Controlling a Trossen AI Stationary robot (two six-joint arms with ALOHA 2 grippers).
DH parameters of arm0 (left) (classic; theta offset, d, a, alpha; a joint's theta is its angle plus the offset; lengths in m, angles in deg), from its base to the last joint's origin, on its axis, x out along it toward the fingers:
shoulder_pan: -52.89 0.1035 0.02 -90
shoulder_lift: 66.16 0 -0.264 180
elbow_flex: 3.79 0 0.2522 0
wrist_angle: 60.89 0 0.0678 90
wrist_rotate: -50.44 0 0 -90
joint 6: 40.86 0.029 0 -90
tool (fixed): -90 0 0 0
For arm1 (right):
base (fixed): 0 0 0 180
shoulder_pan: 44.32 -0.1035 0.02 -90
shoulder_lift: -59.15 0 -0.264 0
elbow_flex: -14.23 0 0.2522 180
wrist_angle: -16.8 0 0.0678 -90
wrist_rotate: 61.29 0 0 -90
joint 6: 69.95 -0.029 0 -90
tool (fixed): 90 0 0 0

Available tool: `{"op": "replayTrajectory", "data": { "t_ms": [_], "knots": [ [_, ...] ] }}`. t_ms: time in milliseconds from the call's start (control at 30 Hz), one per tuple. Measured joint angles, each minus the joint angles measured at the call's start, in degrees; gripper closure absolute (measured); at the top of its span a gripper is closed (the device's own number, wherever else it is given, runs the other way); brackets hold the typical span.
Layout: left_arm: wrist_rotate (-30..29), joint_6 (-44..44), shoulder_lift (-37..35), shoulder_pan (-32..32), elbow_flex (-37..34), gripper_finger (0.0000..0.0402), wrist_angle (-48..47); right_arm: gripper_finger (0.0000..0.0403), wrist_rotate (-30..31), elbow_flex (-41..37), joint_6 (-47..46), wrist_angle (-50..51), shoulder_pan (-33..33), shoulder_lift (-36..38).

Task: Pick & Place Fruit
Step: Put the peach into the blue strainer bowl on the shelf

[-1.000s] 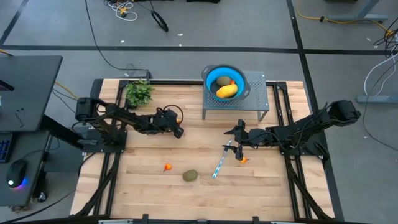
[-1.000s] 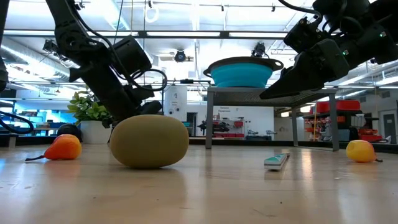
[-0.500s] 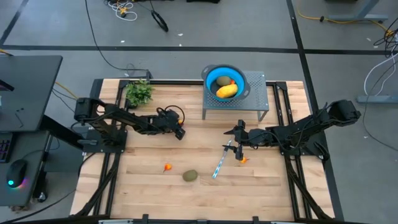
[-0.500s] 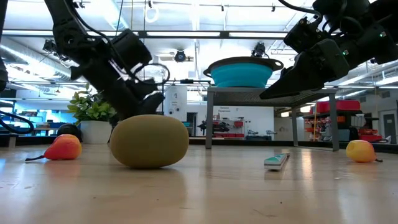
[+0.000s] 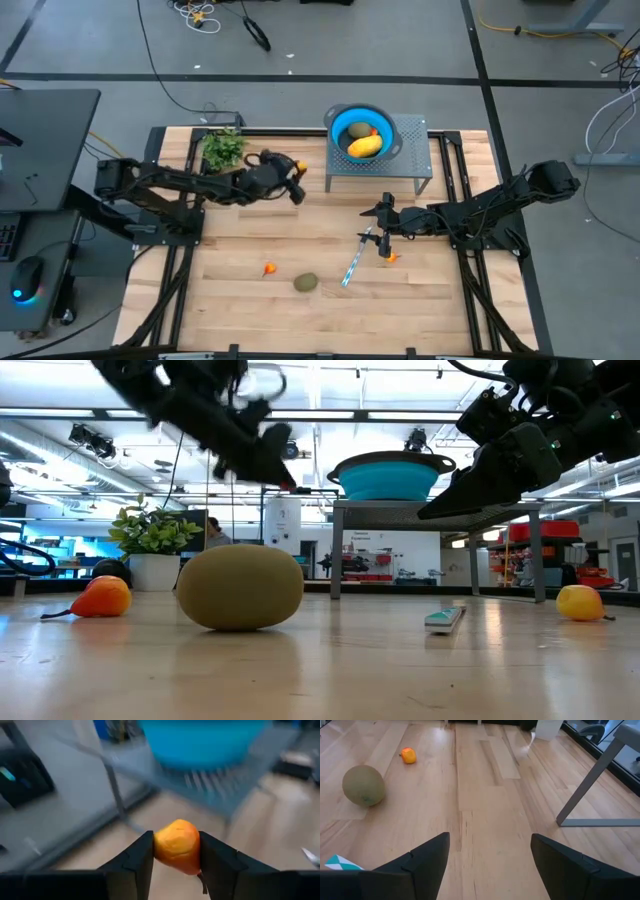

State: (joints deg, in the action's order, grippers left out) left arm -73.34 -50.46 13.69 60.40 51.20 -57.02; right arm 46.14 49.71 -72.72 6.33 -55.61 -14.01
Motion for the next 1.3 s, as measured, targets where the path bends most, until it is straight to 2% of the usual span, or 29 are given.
{"op": "replayTrajectory", "data": {
  "t_ms": [133,233,333,600,767,933,1300],
  "knots": [
    [-3.3,9.6,-1.2,0.5,3.6,0.0251,6.2,0.0115,0.0,0.0,0.0,0.0,0.0,0.0],
    [-0.7,16.3,-1.2,1.1,5.3,0.0248,13.9,0.0115,0.0,0.0,0.0,0.0,0.0,0.0],
    [4.0,19.0,-1.2,2.5,6.4,0.0249,17.6,0.0115,0.0,0.0,0.0,0.0,0.0,0.0],
    [12.9,16.4,0.1,8.1,6.8,0.0251,23.2,0.0115,0.0,0.0,0.0,0.0,0.0,0.0],
    [18.0,14.5,3.2,10.2,6.8,0.0248,31.2,0.0115,0.0,0.0,0.2,0.0,0.0,0.0],
    [19.8,14.5,7.4,10.7,8.7,0.0251,36.5,0.0115,0.0,0.0,0.2,0.0,0.0,0.0],
    [22.1,16.1,17.3,10.7,17.6,0.0250,34.8,0.0115,0.0,0.0,0.2,1.0,0.0,0.0]
  ]
}}
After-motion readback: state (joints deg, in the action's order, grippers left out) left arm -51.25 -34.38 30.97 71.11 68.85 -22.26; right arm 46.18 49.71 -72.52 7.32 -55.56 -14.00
